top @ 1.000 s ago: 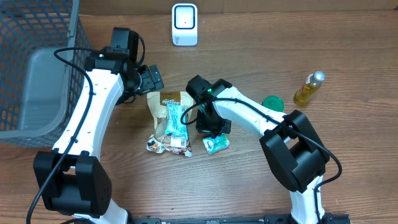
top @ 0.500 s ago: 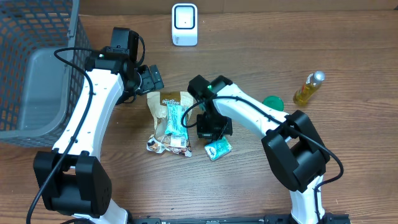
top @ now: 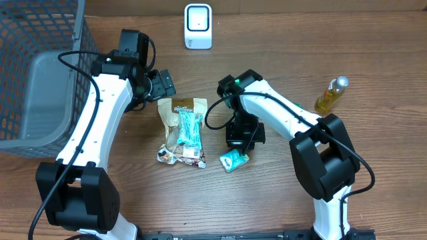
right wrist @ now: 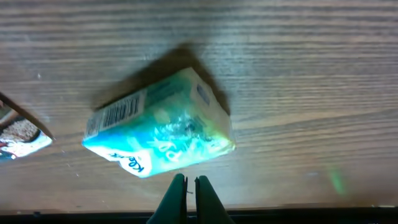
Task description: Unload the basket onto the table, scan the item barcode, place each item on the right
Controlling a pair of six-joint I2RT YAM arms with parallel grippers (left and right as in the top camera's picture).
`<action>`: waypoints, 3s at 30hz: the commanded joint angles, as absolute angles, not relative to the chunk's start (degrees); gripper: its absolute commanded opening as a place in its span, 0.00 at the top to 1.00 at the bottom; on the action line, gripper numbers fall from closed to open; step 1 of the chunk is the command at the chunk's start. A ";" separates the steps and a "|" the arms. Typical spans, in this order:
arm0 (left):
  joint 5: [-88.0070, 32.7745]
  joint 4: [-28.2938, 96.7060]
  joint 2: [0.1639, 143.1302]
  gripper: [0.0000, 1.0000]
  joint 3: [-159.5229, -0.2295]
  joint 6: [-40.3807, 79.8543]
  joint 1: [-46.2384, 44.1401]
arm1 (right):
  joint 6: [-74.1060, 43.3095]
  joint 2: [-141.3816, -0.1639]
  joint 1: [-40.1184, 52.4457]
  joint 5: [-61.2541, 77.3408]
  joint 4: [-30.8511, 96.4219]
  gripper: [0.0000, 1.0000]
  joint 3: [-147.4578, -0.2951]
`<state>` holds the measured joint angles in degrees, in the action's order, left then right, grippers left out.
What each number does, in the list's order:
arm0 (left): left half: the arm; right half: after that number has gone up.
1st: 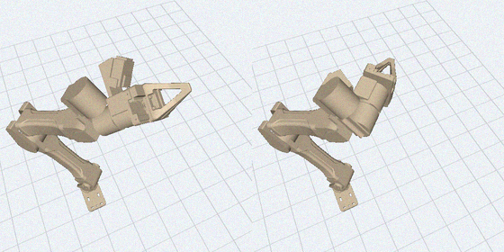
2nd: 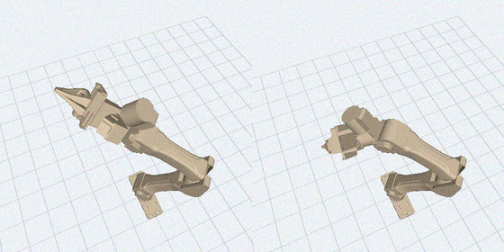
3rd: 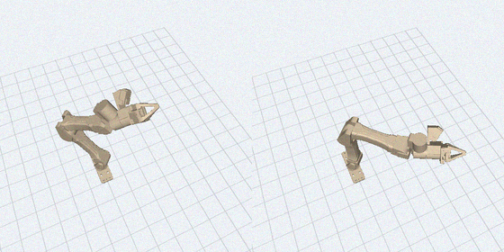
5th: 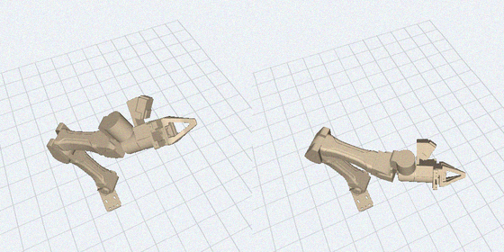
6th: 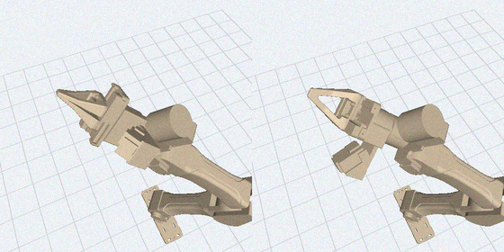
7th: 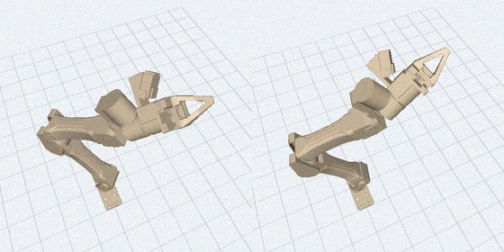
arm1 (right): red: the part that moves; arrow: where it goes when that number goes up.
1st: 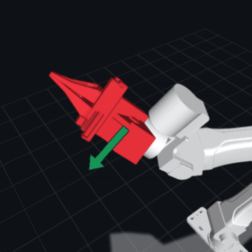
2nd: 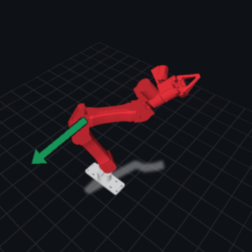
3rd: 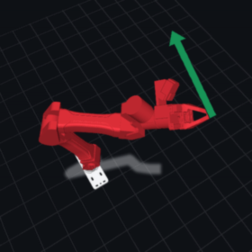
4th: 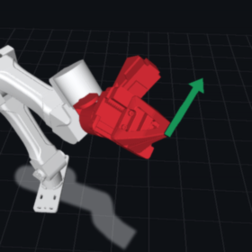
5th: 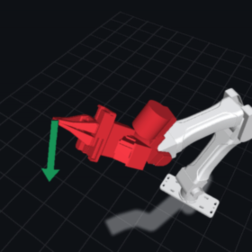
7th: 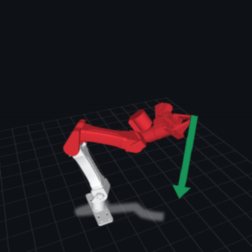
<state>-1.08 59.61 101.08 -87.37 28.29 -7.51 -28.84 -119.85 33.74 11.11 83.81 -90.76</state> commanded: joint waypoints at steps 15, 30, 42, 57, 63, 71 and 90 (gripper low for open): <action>-1.08 59.55 101.21 0.00 -88.23 27.62 -7.57 | -31.62 -118.30 40.23 7.90 80.71 0.96 -83.07; -1.08 59.55 101.21 0.00 -88.23 27.62 -7.57 | -31.90 -118.30 39.90 -0.32 69.87 0.96 -80.20; -1.08 59.55 101.21 0.00 -88.23 27.62 -7.57 | -33.15 -117.80 39.13 1.15 68.01 0.94 -86.11; -1.08 59.55 101.21 0.00 -88.23 27.62 -7.57 | -33.01 -116.60 39.13 5.28 70.83 0.57 -89.27; -1.08 59.55 101.21 0.00 -88.23 27.62 -7.57 | -33.01 -116.71 39.13 5.30 70.83 0.58 -89.08; -1.08 59.55 101.21 0.00 -88.23 27.62 -7.57 | -33.04 -116.71 39.13 6.33 68.58 0.63 -87.50; -1.08 59.55 101.21 0.00 -88.23 27.62 -7.57 | -36.10 -116.73 39.16 6.15 62.92 0.75 -82.72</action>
<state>-1.10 59.61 101.08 -87.37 28.27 -7.51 -34.15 -118.08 39.35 6.15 64.05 -84.51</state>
